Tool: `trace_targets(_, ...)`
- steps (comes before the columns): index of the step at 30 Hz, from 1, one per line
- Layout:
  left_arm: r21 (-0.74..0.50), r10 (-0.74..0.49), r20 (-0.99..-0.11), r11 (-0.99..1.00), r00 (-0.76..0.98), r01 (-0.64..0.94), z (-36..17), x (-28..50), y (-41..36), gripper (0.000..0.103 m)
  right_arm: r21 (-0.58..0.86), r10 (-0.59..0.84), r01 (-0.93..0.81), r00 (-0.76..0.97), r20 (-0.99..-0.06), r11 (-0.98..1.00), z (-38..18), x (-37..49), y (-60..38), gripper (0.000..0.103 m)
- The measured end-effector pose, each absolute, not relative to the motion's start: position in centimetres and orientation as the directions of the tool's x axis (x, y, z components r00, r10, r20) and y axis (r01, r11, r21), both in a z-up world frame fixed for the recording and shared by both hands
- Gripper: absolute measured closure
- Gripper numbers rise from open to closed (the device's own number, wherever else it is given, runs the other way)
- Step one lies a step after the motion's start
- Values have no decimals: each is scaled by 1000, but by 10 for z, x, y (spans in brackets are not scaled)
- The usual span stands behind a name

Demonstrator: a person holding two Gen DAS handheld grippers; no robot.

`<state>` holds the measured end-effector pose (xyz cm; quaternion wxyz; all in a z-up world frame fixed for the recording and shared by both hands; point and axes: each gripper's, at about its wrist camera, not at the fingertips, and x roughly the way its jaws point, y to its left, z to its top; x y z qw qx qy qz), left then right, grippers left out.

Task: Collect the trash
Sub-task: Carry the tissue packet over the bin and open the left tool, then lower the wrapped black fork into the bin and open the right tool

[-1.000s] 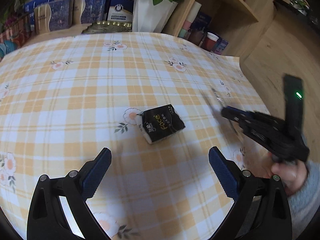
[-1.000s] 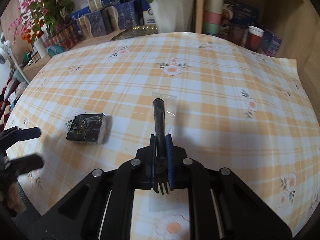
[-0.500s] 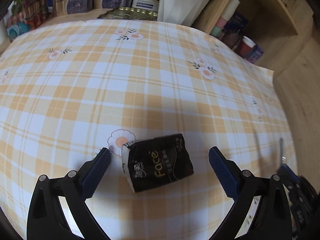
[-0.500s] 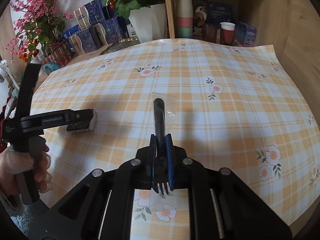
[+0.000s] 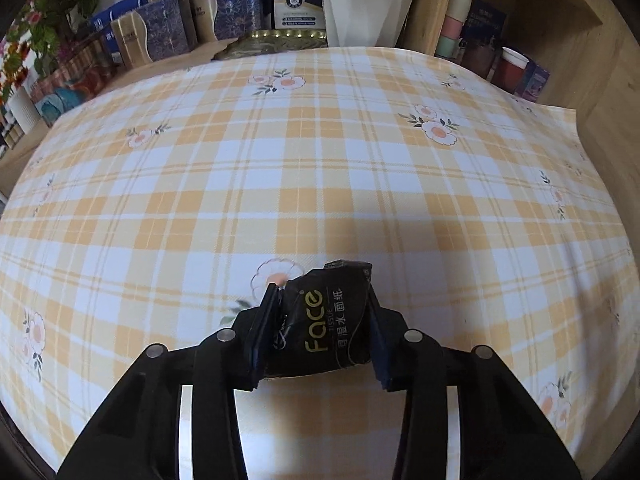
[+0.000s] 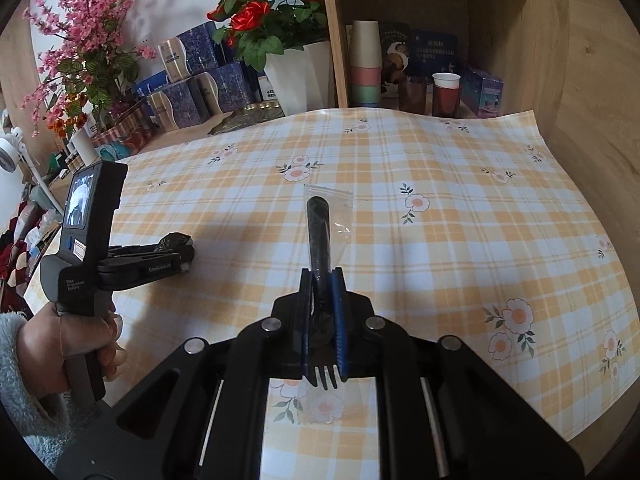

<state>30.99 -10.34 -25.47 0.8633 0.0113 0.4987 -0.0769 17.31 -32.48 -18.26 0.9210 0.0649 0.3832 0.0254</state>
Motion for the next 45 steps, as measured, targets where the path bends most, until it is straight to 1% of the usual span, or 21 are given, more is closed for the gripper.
trace_targets(3,-108,-170,-853,982,493,152,-247,298,-91,65,140,105,-8,709,-698,990,-178,166,-319,90)
trace_targets(6,-162,-245,-847,964,471,212,-239,280,-84,65,142,117,-24,710,-695,990,-173,158,-311,90)
trace_targets(8,-228,-338,-839,930,427,287,-234,266,-83,65,142,125,-35,710,-693,989,-170,154,-306,90)
trace_targets(11,-287,-436,-825,871,360,399,-225,237,-82,65,155,146,-52,707,-692,987,-168,142,-295,90)
trace_targets(14,-309,-490,-818,816,301,489,-215,203,-77,65,173,165,-61,705,-690,983,-169,132,-286,90)
trace_targets(19,-303,-506,-829,764,238,569,-212,152,-67,64,213,208,-79,688,-695,974,-173,109,-269,90)
trace_targets(23,-300,-498,-847,736,186,607,-222,118,-60,64,224,228,-94,675,-702,970,-175,92,-257,90)
trace_targets(26,-345,-519,-846,706,120,619,-234,96,-53,64,237,242,-100,669,-703,966,-176,80,-251,90)
trace_targets(35,-291,-418,-906,730,67,618,-271,70,-58,62,258,259,-101,656,-709,961,-176,60,-242,90)
trace_targets(38,-282,-403,-912,742,69,608,-280,72,-57,50,256,261,-105,651,-713,961,-176,57,-239,90)
trace_targets(40,-278,-404,-911,748,81,603,-281,72,-58,36,255,263,-109,647,-716,961,-177,56,-237,90)
trace_targets(41,-280,-408,-908,753,89,596,-282,74,-57,33,256,265,-110,645,-717,960,-177,56,-236,90)
trace_targets(43,-283,-412,-905,766,103,577,-281,75,-53,24,258,269,-114,642,-718,959,-177,56,-235,90)
trace_targets(45,-276,-409,-903,789,133,549,-276,79,-47,20,261,276,-119,637,-720,958,-178,56,-233,90)
